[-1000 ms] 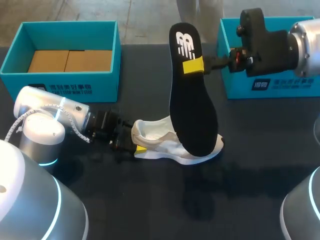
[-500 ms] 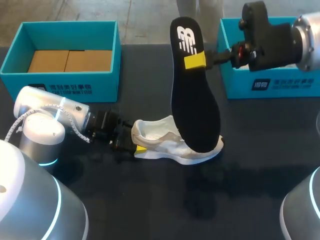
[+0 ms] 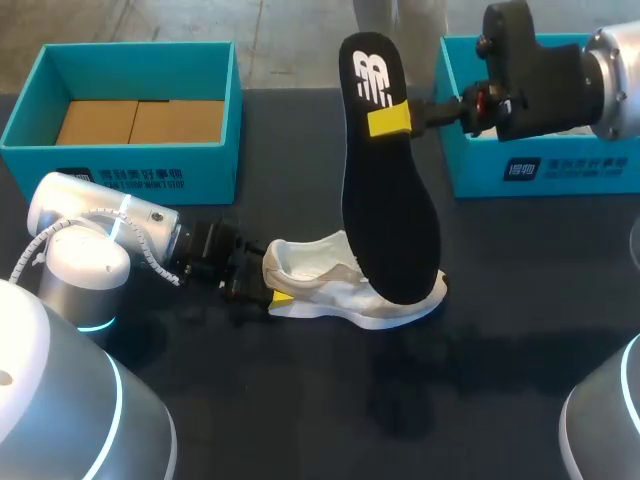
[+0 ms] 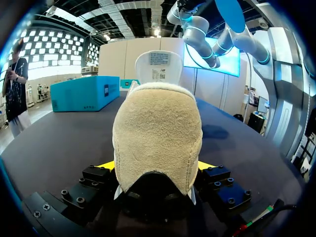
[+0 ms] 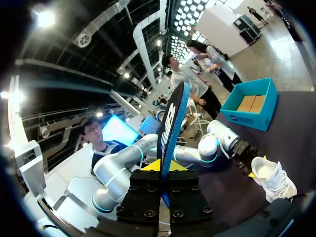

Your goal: Take the shoe out of the shoebox, open the shoe tongue, remove and reinsert the insole, then place the shoe into the shoebox

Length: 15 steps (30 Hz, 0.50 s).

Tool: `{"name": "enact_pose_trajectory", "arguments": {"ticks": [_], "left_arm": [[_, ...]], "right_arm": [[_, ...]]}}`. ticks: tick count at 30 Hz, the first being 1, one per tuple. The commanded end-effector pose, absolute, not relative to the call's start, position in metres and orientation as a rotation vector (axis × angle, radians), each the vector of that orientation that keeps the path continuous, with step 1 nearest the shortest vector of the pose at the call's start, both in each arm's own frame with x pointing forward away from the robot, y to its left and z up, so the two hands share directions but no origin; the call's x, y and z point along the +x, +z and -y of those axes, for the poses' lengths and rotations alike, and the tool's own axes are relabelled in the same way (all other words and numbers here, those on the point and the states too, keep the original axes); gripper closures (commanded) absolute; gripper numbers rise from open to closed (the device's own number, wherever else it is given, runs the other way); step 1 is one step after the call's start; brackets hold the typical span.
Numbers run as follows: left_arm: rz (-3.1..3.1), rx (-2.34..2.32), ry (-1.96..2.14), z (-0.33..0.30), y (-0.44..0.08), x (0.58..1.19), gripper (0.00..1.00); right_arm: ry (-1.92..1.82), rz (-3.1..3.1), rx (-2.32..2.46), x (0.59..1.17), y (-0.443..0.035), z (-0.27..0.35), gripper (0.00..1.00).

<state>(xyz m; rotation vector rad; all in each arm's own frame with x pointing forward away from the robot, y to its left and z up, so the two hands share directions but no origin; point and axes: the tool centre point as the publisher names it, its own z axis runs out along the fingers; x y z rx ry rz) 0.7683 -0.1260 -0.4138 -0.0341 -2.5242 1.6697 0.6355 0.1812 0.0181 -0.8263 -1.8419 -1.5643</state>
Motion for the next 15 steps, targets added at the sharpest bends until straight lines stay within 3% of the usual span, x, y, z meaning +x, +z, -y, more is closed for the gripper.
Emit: {"name": "enact_pose_trajectory", "arguments": {"ticks": [1,2,3,4,6,7,15], "left_arm": [[2.525,-0.033,1.669,0.1257,-0.4152,0.7684,0.96],[2.525,-0.033,1.669,0.1257,-0.4152,0.7684,0.91],[2.525,-0.033,1.669,0.1257,-0.4152,0.7684,0.69],[2.525,-0.033,1.669,0.1257,-0.4152,0.7684,0.60],[2.519,-0.045,1.669,0.1255,-0.4131,0.7678,0.14],[2.517,-0.060,1.667,0.1254,-0.4119,0.7673,0.00],[2.532,-0.092,1.648,0.1262,-0.4070,0.7641,0.00]], "right_arm": [[-1.561,1.843,-0.829,0.6367,0.0181,-0.1841,1.00],[-1.561,1.843,-0.829,0.6367,0.0181,-0.1841,1.00],[-1.561,1.843,-0.829,0.6367,0.0181,-0.1841,1.00],[-1.561,1.843,-0.829,0.6367,0.0181,-0.1841,1.00],[-1.561,1.843,-0.829,0.6367,0.0181,-0.1841,1.00],[-1.561,1.843,-0.829,0.6367,0.0181,-0.1841,1.00],[-1.561,1.843,-0.829,0.6367,0.0181,-0.1841,1.00]]}}
